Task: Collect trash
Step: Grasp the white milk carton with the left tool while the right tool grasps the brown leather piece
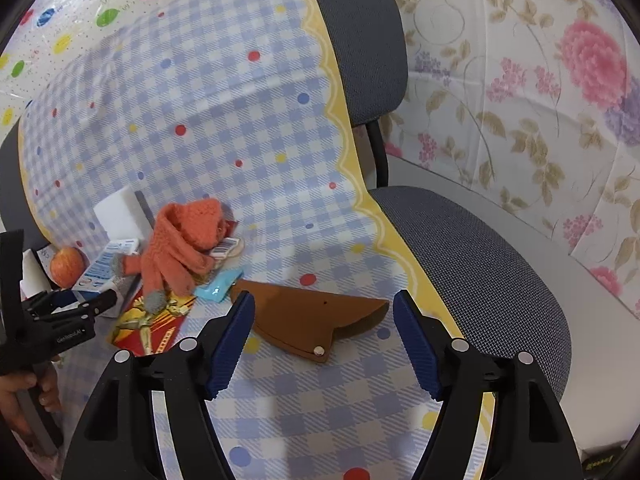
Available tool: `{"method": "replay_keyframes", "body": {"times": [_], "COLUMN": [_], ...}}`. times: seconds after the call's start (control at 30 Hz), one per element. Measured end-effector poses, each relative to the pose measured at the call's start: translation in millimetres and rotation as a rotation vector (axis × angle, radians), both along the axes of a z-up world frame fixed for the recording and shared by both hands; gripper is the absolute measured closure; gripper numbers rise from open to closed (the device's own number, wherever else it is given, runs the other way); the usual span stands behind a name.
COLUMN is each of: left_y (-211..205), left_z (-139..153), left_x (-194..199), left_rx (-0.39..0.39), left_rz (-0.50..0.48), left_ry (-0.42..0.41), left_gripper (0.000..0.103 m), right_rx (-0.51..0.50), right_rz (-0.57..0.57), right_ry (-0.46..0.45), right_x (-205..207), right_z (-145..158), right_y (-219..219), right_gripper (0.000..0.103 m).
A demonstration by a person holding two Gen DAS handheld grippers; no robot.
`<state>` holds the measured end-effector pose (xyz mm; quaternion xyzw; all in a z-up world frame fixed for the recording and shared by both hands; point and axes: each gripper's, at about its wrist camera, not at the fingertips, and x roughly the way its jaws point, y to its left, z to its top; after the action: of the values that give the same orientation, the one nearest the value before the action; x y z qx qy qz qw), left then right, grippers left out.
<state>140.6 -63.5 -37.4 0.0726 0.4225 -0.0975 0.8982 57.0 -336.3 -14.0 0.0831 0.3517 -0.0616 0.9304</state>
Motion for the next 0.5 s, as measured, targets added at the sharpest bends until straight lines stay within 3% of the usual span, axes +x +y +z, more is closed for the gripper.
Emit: {"method": "replay_keyframes", "body": {"times": [0.13, 0.3, 0.33, 0.4, 0.5], "left_y": [2.5, 21.3, 27.7, 38.1, 46.1], "left_z": [3.6, 10.1, 11.3, 13.3, 12.7], "left_x": [-3.5, -34.5, -41.7, -53.6, -67.5], "left_rx": [-0.006, -0.029, -0.041, -0.062, -0.074], "left_rz": [0.006, -0.007, -0.006, -0.008, -0.017], "left_ry": [-0.012, -0.036, -0.039, -0.047, -0.052], "left_gripper": [0.036, 0.036, 0.036, 0.036, 0.036], "right_rx": [0.017, 0.035, 0.035, 0.032, 0.038], "right_rz": [-0.012, 0.007, 0.011, 0.012, 0.019], "right_ry": [-0.001, 0.024, 0.032, 0.050, 0.077], "right_x": [2.9, 20.6, 24.9, 36.7, 51.4], "right_z": [-4.1, -11.1, -13.3, -18.7, -26.2], "right_y": [-7.3, -12.6, -12.0, -10.9, -9.3], "right_gripper": [0.031, 0.033, 0.036, 0.057, 0.062]}}
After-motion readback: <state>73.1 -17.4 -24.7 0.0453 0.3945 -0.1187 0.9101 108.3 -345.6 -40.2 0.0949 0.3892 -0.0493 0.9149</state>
